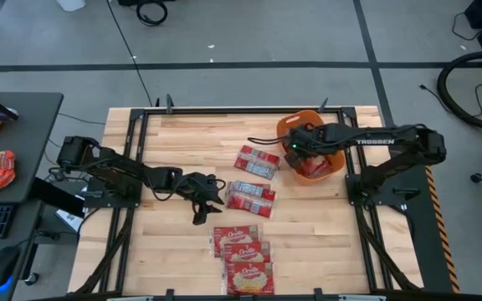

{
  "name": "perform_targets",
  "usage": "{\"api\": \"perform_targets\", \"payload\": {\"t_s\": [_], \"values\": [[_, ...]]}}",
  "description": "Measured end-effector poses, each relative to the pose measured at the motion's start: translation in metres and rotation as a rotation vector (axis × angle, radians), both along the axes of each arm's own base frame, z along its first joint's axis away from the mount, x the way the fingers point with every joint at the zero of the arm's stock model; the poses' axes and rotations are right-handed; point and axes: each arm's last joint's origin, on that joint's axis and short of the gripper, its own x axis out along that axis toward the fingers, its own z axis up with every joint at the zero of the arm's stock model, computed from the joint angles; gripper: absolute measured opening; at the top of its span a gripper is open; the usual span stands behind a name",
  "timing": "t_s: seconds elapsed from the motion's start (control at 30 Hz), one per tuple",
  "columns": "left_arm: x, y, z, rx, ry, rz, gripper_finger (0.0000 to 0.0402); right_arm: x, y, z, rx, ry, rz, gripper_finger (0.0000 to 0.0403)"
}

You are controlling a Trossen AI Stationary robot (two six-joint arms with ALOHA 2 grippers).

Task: Sort popcorn bags into baskets
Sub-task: Put the red popcorn bag into the orange bin

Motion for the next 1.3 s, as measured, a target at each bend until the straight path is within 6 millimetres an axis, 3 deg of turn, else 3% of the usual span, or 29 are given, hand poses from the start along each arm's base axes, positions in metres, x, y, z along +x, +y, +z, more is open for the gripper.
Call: {"api": "perform_targets", "payload": {"t_s": [0.13,0.33,0.57,0.73,1.0,1.13,1.3], "values": [[0.0,0.0,0.0,0.0,0.0,0.002,0.0148,-0.008,0.003,0.009,0.038,-0.012,0.006,0.0115],[0.0,0.0,0.0,0.004,-0.001,0.007,0.0148,-0.022,0.01,0.042,-0.046,-0.087,-0.004,0.0134],[0.001,0.001,-0.001,0.032,-0.008,0.07,0.0148,0.01,0.041,0.061,-0.142,-0.346,0.343,0.0134],[-0.001,-0.016,0.001,0.209,-0.055,0.065,0.0149,0.037,0.065,0.05,-0.148,-0.387,0.461,0.0134],[-0.009,-0.044,0.003,0.572,-0.119,0.078,0.0156,0.078,0.085,0.003,-0.108,-0.3,0.569,0.0133],[-0.006,-0.046,-0.008,0.735,-0.099,-0.006,0.0177,0.085,0.085,-0.007,-0.113,-0.279,0.582,0.0133],[0.003,-0.047,-0.028,0.992,-0.082,-0.136,0.0197,0.083,0.082,0.001,-0.124,-0.314,0.578,0.0133]]}}
